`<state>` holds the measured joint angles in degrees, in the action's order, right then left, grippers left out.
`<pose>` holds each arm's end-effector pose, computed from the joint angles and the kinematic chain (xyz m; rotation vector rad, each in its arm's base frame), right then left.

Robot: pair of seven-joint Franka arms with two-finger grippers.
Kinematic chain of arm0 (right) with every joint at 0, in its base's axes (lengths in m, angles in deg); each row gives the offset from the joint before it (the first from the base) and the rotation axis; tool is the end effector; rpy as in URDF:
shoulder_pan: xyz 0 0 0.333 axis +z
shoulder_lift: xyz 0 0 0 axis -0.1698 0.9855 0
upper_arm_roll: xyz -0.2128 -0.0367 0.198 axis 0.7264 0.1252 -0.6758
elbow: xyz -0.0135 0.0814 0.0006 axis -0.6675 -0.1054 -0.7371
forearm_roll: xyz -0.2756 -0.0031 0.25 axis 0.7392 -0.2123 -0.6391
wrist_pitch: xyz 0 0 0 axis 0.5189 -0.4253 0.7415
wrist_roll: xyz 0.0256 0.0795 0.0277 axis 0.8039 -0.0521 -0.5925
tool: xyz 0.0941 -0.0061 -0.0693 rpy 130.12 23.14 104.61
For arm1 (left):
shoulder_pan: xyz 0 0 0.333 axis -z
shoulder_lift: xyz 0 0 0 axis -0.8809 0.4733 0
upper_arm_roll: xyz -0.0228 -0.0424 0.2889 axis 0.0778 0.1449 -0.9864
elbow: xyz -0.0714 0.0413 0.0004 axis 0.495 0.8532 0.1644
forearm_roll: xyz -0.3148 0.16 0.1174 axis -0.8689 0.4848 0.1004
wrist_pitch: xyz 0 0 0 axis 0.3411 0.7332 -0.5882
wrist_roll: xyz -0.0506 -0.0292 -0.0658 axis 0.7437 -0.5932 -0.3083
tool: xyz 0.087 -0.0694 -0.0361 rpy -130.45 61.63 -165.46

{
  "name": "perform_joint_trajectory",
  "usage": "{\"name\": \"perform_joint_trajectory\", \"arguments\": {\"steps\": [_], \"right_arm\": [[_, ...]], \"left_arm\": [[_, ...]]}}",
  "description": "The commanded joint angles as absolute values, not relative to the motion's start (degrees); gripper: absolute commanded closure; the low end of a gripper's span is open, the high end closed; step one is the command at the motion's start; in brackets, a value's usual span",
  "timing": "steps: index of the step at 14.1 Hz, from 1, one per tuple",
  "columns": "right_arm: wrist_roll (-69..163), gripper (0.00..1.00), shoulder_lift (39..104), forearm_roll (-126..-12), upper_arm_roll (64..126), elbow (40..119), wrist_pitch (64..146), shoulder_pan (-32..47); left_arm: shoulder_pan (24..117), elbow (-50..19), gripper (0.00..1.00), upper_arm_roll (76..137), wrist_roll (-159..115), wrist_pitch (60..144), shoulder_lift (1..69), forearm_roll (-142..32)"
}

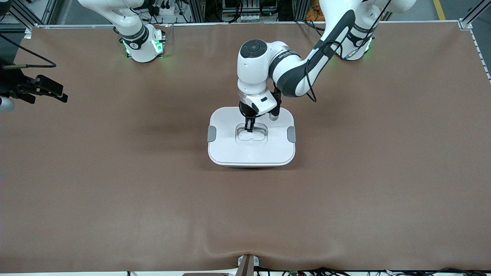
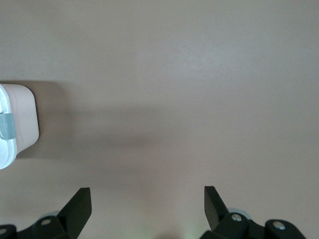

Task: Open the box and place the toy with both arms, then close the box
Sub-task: 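Lower the lid onto the box and press it down with the left gripper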

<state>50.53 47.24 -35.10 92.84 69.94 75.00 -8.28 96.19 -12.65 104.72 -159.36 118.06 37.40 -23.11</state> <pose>0.5226 -0.0106 0.5908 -3.0831 0.0017 0.1047 0.4375 -0.4939 0.3209 2.2390 1.9048 0.2288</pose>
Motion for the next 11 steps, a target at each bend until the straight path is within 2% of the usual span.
{"name": "perform_joint_trajectory", "arguments": {"steps": [1, 2, 11], "right_arm": [[50.3, 0.0, 47.1, -34.9, 92.9, 69.1, 74.2, -8.0], [50.3, 0.0, 47.1, -34.9, 92.9, 69.1, 74.1, -8.0], [50.2, 0.0, 47.1, -34.9, 93.0, 69.1, 74.2, -8.0]], "left_arm": [[96.4, -14.2, 0.08, 104.7, -158.7, 117.9, 36.2, -23.4], [96.5, -14.2, 0.0, 104.7, -158.9, 117.8, 36.2, -23.4], [96.6, -10.8, 0.0, 104.9, -158.7, 112.3, 32.7, -24.7]]}}
